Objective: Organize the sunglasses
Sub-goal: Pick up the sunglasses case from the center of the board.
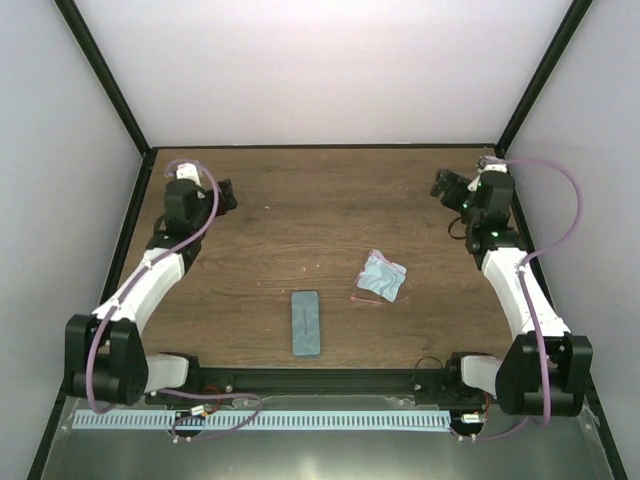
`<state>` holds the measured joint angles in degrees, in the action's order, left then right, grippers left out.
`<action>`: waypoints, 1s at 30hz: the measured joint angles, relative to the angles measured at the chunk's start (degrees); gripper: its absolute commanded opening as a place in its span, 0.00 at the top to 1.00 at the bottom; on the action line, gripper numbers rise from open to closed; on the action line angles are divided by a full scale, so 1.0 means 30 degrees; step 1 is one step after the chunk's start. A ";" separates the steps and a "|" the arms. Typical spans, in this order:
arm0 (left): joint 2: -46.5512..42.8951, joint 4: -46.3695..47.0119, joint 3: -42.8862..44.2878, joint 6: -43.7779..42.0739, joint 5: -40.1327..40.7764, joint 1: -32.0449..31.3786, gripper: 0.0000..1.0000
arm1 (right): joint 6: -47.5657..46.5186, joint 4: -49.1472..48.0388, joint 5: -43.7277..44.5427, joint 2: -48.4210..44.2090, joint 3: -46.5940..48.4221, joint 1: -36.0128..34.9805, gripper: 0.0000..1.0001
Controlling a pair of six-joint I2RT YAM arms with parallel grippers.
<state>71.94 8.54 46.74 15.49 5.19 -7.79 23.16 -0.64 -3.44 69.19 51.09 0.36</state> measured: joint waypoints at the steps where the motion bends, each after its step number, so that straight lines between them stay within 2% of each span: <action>1: 0.0437 -0.1115 0.0328 0.0860 -0.0117 -0.0066 0.00 | 0.0517 0.1202 0.0066 -0.0087 0.0189 0.0408 0.00; 5: 0.1931 -0.4707 0.0772 0.2732 -0.0066 -0.1392 0.00 | 0.1574 0.5122 -0.0736 -0.0087 0.0270 0.2856 0.00; 9: 0.2754 -0.7810 0.1668 0.3468 -0.0452 -0.4568 0.00 | 0.1945 0.6681 -0.2630 -0.0168 0.0146 0.4306 0.00; 15: 0.4357 -1.2458 0.4575 0.3956 0.1064 -0.9304 0.00 | 0.2667 0.6863 -0.6025 -0.0284 -0.1508 0.4320 0.00; 19: 0.4983 -1.5358 0.5209 0.4546 0.1690 -1.2269 0.00 | 0.2827 0.6958 -0.7563 0.0044 -0.2754 0.4255 0.00; 23: 0.6054 -1.7252 0.5712 0.5661 0.1290 -1.4112 0.00 | 0.2710 0.7162 -0.8269 0.0044 -0.3308 0.4102 0.00; 30: 0.8495 -1.8826 0.6273 0.7213 0.0488 -1.5635 0.00 | 0.1996 0.7956 -0.8495 -0.0124 -0.3330 0.3920 0.00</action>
<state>97.43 -47.94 65.56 37.12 6.66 -54.70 29.15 23.22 -28.93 68.82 41.10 12.12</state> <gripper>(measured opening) 0.999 0.997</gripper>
